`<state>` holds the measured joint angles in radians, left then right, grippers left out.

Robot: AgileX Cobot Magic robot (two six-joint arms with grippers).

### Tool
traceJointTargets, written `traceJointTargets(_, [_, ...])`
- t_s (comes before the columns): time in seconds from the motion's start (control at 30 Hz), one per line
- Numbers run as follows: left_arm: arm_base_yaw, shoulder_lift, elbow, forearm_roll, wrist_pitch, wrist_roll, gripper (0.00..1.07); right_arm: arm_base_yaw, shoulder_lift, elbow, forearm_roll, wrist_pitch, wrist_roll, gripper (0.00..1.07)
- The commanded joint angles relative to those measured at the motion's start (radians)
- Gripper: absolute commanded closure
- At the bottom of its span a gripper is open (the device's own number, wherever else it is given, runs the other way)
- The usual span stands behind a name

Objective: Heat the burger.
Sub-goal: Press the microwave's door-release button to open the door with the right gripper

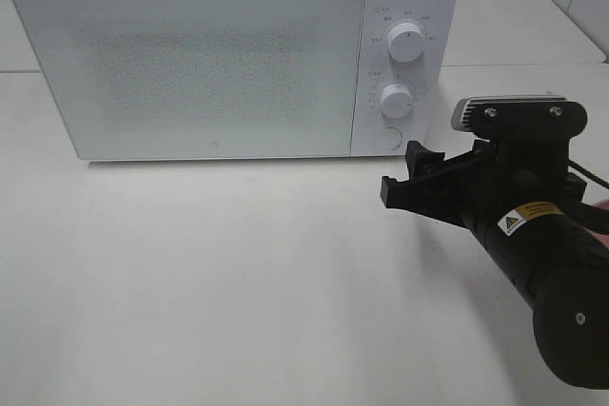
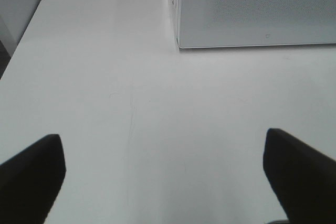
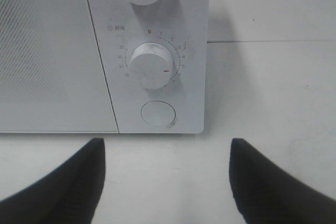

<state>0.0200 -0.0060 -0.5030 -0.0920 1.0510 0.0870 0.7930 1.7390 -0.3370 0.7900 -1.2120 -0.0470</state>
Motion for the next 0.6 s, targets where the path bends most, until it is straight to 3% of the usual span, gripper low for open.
traceJointTargets(0.03, [0.001,-0.023,0.004,-0.003,-0.014,-0.005,0.12,0.005,-0.003,-0.007,0.001,-0.082,0.145,0.48])
traceJointTargets(0.1, [0.001,-0.023,0.004,-0.003,-0.014,-0.005,0.12,0.005,-0.003,-0.007,0.002,-0.082,0.192,0.5])
traceJointTargets(0.17, [0.001,-0.023,0.004,-0.003,-0.014,-0.005,0.12,0.005,-0.003,-0.007,0.003,-0.081,0.395,0.58])
traceJointTargets(0.6, [0.001,-0.023,0.004,-0.003,-0.014,-0.005,0.12,0.005,-0.003,-0.007,0.003,-0.064,1.01,0.91])
